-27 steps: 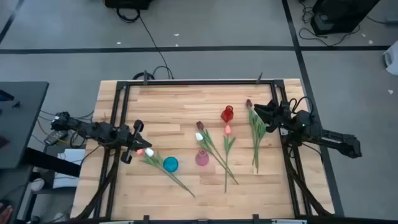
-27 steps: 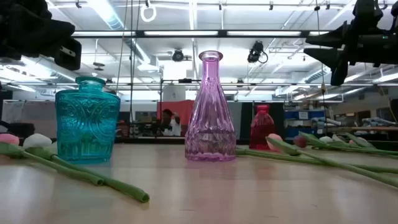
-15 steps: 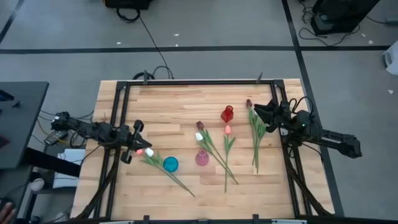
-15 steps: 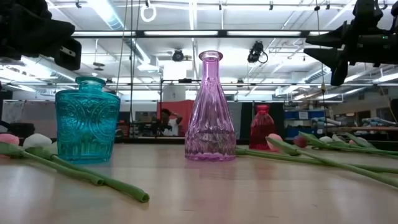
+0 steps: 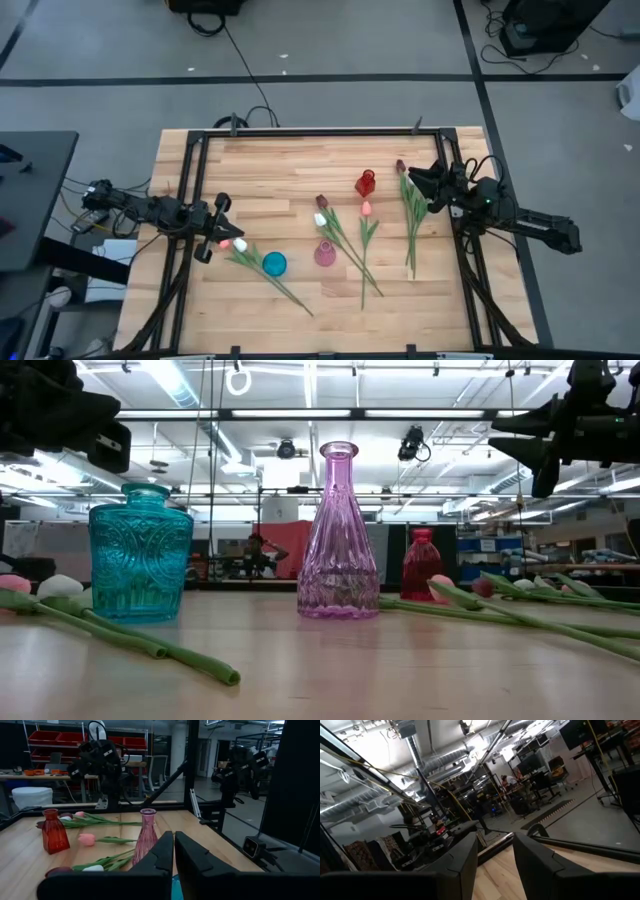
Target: Sort flowers into vase by color
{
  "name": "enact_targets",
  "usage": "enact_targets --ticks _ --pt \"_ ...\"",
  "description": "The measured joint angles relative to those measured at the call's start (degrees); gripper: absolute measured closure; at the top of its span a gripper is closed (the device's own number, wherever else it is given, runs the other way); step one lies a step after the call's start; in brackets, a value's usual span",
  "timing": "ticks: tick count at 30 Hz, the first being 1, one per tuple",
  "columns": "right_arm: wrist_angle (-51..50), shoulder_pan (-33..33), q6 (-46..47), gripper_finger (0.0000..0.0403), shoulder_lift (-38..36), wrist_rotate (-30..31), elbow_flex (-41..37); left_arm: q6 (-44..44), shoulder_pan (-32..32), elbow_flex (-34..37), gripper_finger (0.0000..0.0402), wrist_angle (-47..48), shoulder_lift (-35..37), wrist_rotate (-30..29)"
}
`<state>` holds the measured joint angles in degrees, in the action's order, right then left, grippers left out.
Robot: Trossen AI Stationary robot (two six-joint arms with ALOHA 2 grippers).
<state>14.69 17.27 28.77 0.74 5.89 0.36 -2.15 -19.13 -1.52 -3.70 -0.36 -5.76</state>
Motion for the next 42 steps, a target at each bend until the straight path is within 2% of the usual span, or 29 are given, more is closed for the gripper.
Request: enact_targets --ticks 35,42 --pt "0.01 -0.01 0.0 0.0264 0.01 0.0 0.0 0.0 0.02 0.0 0.038 -0.01 -0.01 0.0" --pt "0.0 -0.01 0.0 0.0264 0.0 0.0 0.0 0.44 0.0 0.0 0.038 -8.91 -0.02 -0.69"
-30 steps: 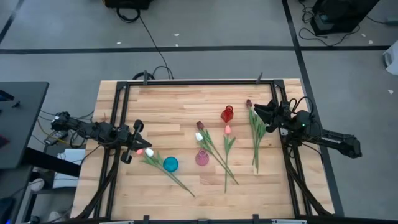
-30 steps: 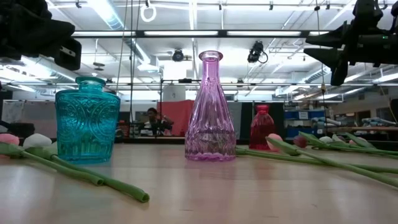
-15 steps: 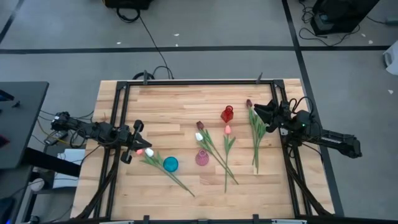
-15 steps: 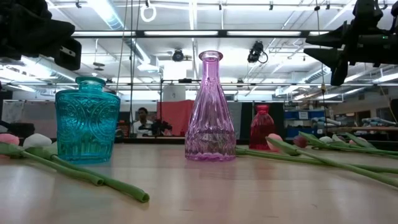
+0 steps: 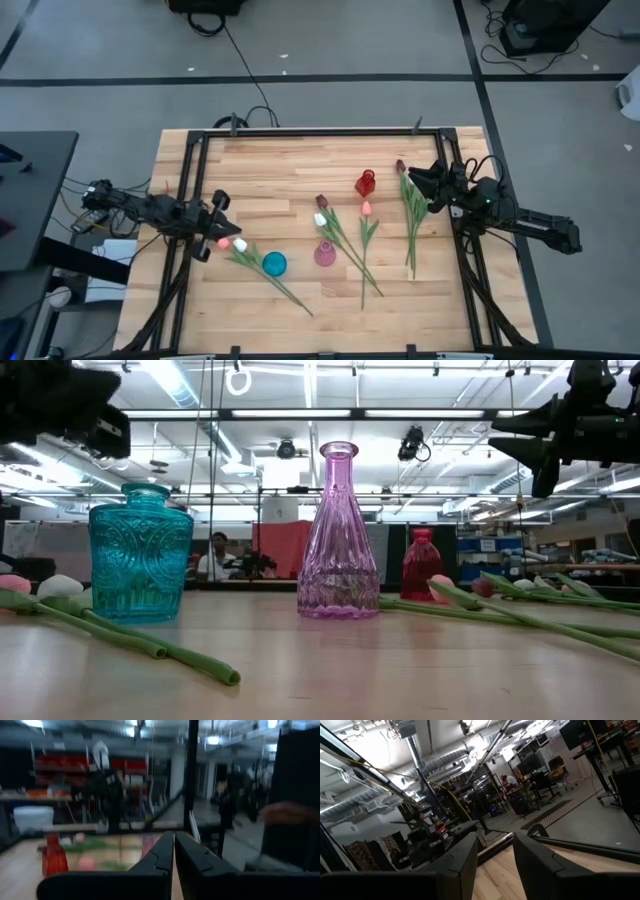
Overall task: Sort flowers into vase by color
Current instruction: Put the bottom left pink tulip into the pink vase
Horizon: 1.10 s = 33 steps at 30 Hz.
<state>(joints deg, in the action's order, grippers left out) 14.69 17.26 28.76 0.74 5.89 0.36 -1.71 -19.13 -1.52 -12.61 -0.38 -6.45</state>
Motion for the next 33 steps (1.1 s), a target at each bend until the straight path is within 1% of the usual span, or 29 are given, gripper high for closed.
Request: enact_targets --ticks 2,5,11,13,15,18,19,21,22,24,26,28,30,33 --pt "0.0 0.0 0.01 0.0264 0.02 0.0 0.0 -0.33 0.01 0.0 0.038 -3.38 0.0 -0.53" --pt "0.01 0.0 -0.01 0.0264 0.02 0.0 0.0 -1.17 0.02 0.0 0.038 -6.02 0.0 -0.61" --pt "0.18 0.02 0.01 0.0264 0.02 0.0 0.0 -1.54 0.0 0.0 0.038 -7.4 0.0 -0.82" --pt "0.76 0.02 -0.06 0.0264 0.0 0.06 -0.01 -1.16 0.02 0.0 0.038 -7.79 0.0 -1.71" --pt "1.63 0.02 -0.31 0.0264 -0.01 0.67 0.0 0.03 0.0 0.0 0.038 -9.6 -0.02 -5.08" --pt "1.97 0.02 0.86 0.0264 0.02 2.21 0.0 -1.99 0.02 0.0 0.038 -11.9 -0.25 -12.04" --pt "2.15 0.0 2.61 0.0264 0.0 1.88 0.0 -3.21 0.02 0.0 0.038 -12.38 -0.74 -13.51" --pt "2.11 0.0 3.85 0.0264 0.58 -0.61 0.05 -5.09 0.02 0.0 0.038 -13.24 -2.39 -15.21" --pt "0.77 0.02 4.29 0.0265 1.5 -2.32 0.74 -6.27 0.02 -0.04 0.038 -14.0 -3.73 -16.11" --pt "-5.66 -0.06 5.96 0.0269 4.57 -4.88 3.85 -7.8 0.02 -0.37 0.038 -14.96 -7.01 -18.89" --pt "-13.46 -0.69 6.61 0.0273 9.39 -5.29 7.72 -8.07 0.02 -1.08 0.038 -16.13 -10.95 -22.74" --pt "-19.86 -1.45 6.57 0.0277 14.95 -4.37 11.12 -7.48 0.02 -2.16 0.038 -17.1 -15.03 -26.2" --pt "-22.8 -2.02 5.58 0.0279 20.03 -3.1 14.33 -9.18 0.02 -3.66 0.038 -17.27 -19.36 -27.87" --pt "-23.7 -2.32 3.61 0.0279 26.39 -2.62 17.91 -13.71 0.02 -7.53 0.038 -15.75 -26.71 -28.12"
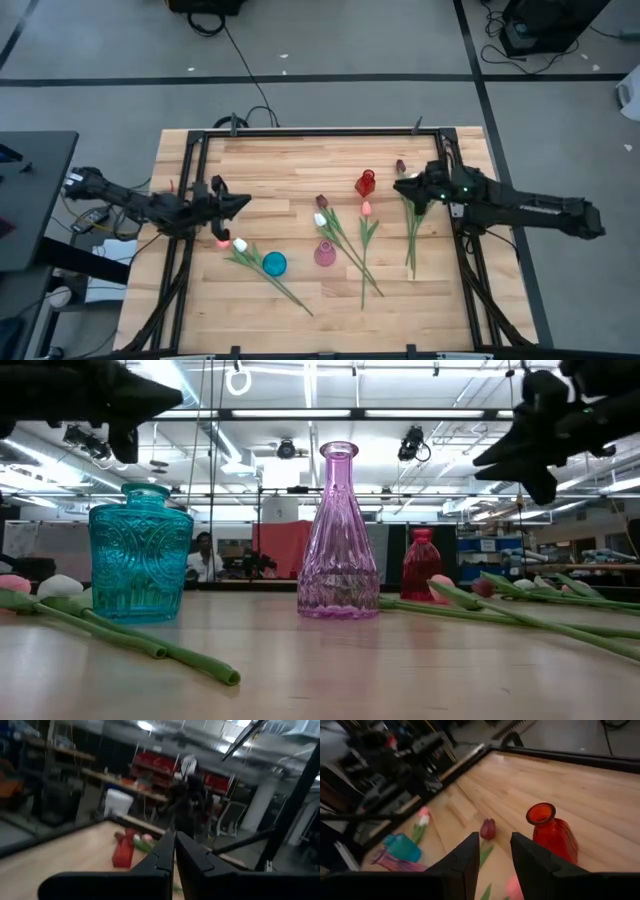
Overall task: Sort flowers into vase by color
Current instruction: Put the bottom left pink tulip into the pink vase
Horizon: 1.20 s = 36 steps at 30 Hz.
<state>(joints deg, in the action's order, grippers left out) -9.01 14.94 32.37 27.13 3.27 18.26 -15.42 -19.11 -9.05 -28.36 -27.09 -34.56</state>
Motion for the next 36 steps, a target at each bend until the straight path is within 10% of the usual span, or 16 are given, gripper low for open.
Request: enact_targets --ticks 18,26,36 --pt "2.13 -1.57 -9.21 0.028 7.77 1.64 5.86 -19.41 -16.35 -45.85 0.038 45.48 -37.33 2.33" --pt "4.17 -10.33 -11.63 0.028 8.47 11.22 5.86 -57.32 -22.81 -48.8 0.038 60.13 -44.39 23.49" --pt "18.44 -19.57 -19.26 0.028 13.61 20.91 2.56 -105.87 -28.22 -48.77 0.0377 78.11 -51.75 18.75"
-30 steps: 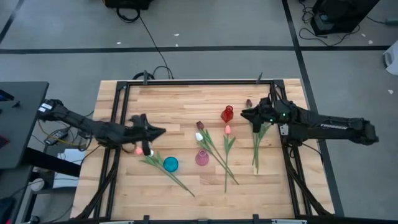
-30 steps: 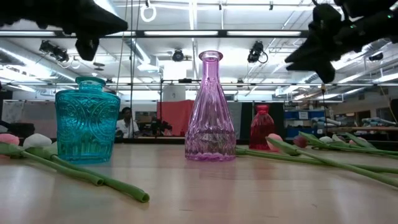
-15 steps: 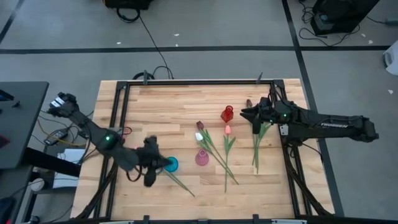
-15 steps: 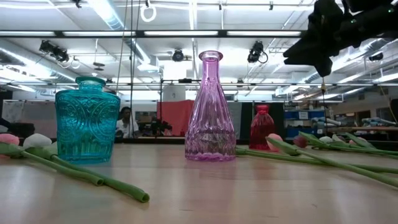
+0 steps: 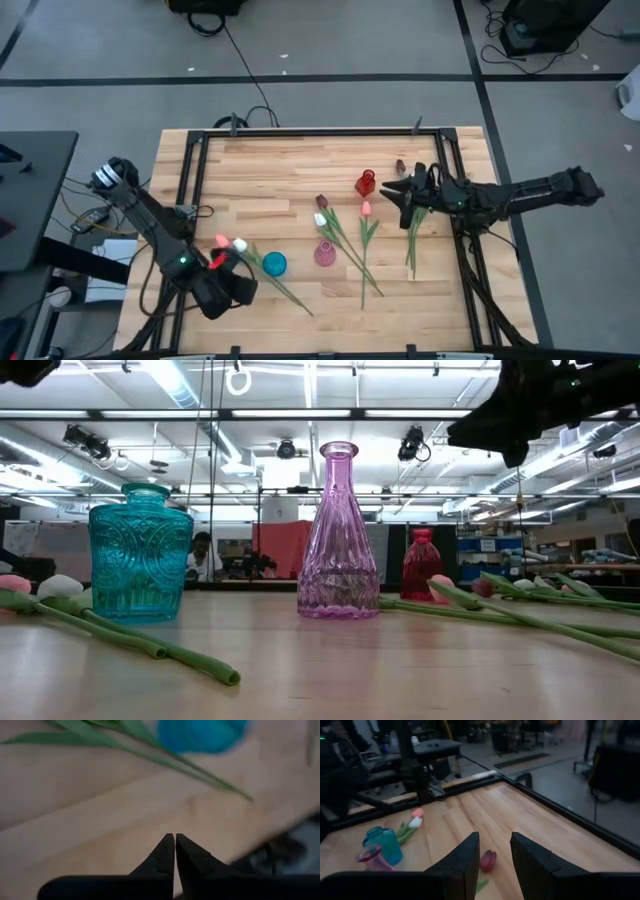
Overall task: Sort flowers into vase by color
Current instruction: Put the bottom left pink tulip into the pink vase
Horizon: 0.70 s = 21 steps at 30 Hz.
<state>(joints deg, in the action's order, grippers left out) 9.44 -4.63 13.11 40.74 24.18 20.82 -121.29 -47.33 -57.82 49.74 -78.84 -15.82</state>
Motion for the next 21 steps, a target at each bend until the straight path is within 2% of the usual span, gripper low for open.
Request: enact_targets --ticks 4,11,14,17,21 --pt "2.69 -0.58 -3.92 0.028 0.4 -2.68 -0.26 -6.24 0.43 0.0 0.0343 3.09 -0.7 -2.37" --pt "2.95 -0.51 -7.43 0.028 -1.19 -9.33 -0.26 -7.96 4.4 0.0 0.0227 3.16 -4.49 -2.27" --pt "2.4 -0.51 -8.77 0.028 -1.17 -12.07 -0.26 -8.08 5.82 0.0 0.0187 5.45 -6.19 -0.5" --pt "1.21 -0.51 -9.44 0.028 -1.09 -13.06 -0.26 -8.37 6.88 0.04 0.0171 9.04 -7.14 1.08" --pt "-0.53 -0.51 -9.91 0.028 -1.13 -13.76 -0.26 -8.51 8.28 2.51 0.0174 7.03 -6.23 0.93"
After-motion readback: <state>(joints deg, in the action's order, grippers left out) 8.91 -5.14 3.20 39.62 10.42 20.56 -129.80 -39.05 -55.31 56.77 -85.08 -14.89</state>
